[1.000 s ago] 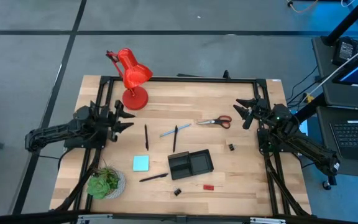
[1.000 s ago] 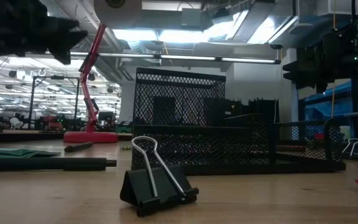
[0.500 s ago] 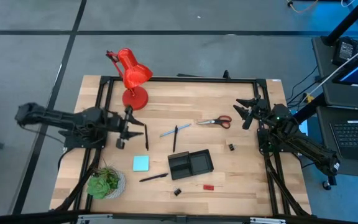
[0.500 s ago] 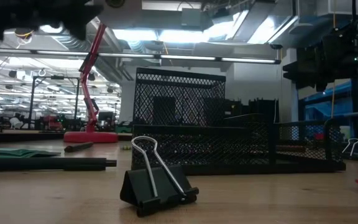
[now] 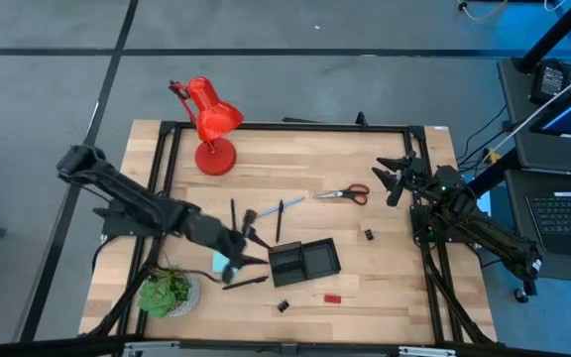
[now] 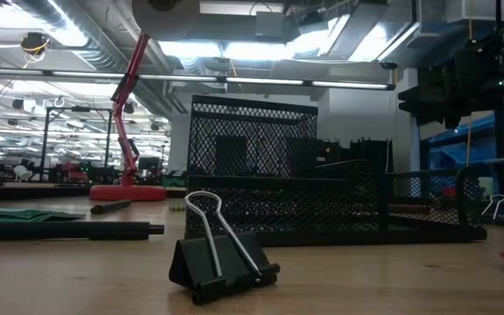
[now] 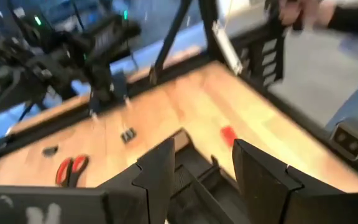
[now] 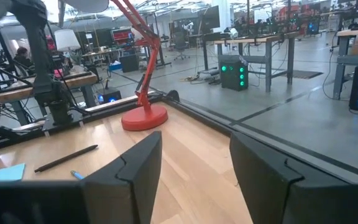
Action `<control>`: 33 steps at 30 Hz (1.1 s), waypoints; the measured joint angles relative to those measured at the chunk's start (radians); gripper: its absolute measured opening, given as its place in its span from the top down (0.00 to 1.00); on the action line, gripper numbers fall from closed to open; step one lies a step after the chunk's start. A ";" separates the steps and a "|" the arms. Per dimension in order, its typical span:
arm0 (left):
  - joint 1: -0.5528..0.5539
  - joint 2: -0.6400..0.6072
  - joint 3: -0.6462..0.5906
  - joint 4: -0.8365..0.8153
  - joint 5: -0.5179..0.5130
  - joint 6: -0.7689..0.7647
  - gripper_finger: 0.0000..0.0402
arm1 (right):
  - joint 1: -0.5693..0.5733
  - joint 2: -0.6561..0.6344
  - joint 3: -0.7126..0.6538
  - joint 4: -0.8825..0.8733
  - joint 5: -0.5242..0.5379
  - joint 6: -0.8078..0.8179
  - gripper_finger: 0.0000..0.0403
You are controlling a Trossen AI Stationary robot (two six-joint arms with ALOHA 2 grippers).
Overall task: Pick and place office supplies into organizer
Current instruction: Put the bottom black binder clip into the black desk organizer
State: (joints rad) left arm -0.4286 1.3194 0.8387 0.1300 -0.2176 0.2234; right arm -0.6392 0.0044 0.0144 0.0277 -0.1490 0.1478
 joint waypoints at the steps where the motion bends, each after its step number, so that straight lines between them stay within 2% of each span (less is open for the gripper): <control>1: -0.013 0.035 0.044 -0.036 -0.020 0.001 0.61 | 0.000 0.000 0.000 0.000 0.000 0.000 0.52; 6: -0.059 0.200 0.251 -0.136 0.004 0.008 0.61 | 0.000 0.000 0.000 0.000 0.000 0.000 0.52; 11: -0.080 0.343 0.404 -0.277 0.010 -0.003 0.61 | 0.000 0.000 0.000 0.000 0.000 0.000 0.52; 15: -0.093 0.438 0.491 -0.379 0.009 -0.095 0.61 | 0.000 0.000 0.000 0.000 0.000 0.007 0.52; 21: -0.135 0.545 0.568 -0.478 0.042 -0.203 0.63 | 0.000 0.000 0.000 0.000 -0.002 0.070 0.52; 27: -0.172 0.619 0.611 -0.491 0.057 -0.143 0.68 | 0.000 0.000 0.000 0.000 -0.001 0.084 0.52; 33: -0.169 0.627 0.621 -0.508 0.052 -0.183 0.70 | 0.001 0.000 0.000 0.000 -0.001 0.085 0.52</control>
State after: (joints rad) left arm -0.5980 1.9465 1.4593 -0.3778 -0.1657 0.0408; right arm -0.6384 0.0044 0.0147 0.0273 -0.1497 0.2325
